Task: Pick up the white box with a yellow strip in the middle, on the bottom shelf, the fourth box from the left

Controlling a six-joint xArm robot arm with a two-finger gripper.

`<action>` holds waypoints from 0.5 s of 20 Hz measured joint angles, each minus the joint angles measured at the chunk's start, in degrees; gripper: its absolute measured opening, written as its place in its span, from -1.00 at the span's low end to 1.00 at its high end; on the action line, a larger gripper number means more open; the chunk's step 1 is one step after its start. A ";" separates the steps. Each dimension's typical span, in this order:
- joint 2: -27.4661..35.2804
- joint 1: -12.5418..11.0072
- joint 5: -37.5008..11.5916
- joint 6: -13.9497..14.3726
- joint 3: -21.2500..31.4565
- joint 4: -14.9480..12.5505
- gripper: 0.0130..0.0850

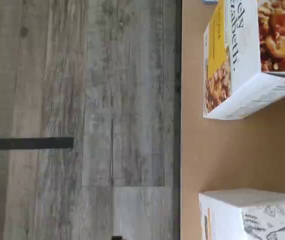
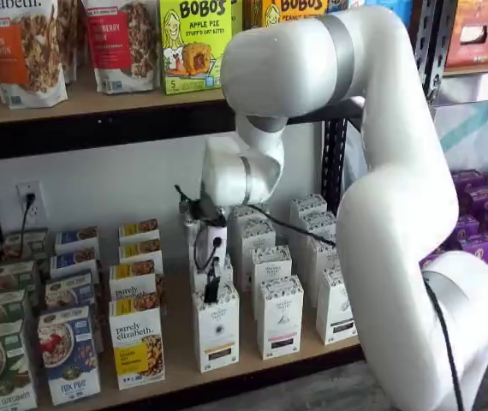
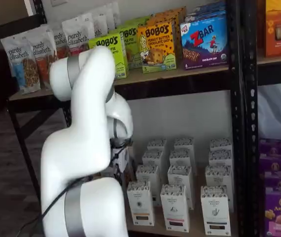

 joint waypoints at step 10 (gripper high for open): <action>3.26 -2.29 -0.27 -0.68 -5.10 -1.56 1.00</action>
